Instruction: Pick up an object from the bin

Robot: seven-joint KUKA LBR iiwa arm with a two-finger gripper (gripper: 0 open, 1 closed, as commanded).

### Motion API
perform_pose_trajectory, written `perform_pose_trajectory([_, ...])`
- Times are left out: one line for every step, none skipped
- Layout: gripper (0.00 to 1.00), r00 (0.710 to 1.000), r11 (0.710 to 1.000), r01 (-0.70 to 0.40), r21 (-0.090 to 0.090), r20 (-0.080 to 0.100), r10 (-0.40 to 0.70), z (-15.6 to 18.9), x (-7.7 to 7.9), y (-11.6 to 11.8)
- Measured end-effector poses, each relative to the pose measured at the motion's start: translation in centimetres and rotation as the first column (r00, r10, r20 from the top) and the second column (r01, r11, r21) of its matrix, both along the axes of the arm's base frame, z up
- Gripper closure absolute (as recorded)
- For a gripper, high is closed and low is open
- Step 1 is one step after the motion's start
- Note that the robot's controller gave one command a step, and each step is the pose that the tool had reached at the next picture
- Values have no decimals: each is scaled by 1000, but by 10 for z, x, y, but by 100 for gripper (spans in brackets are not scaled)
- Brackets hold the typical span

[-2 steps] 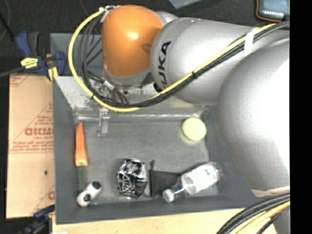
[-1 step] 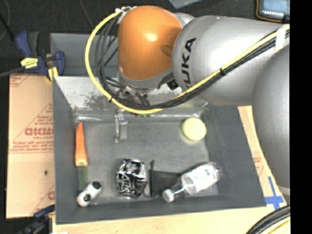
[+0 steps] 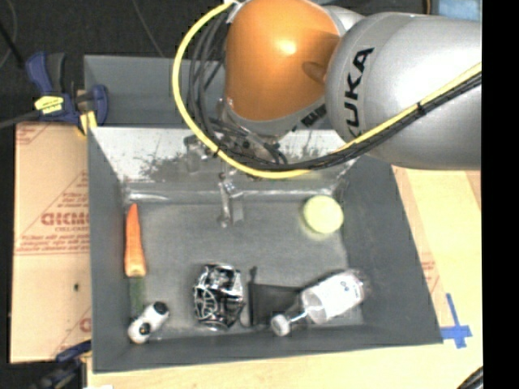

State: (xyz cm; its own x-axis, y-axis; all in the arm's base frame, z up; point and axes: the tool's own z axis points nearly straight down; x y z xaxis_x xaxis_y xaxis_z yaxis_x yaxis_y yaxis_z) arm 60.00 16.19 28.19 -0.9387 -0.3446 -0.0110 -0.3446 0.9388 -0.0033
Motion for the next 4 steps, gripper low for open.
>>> perform_pose_trajectory([0,1000,1000,26,1,-11,-26,-58,-31,-10])
perform_pose_trajectory([0,1000,1000,0,-2,-13,0,-91,-45,-20])
perform_pose_trajectory([0,990,990,-142,1,-2,142,-122,-36,-56])
perform_pose_trajectory([0,956,957,-292,-2,-8,292,-171,-64,-65])
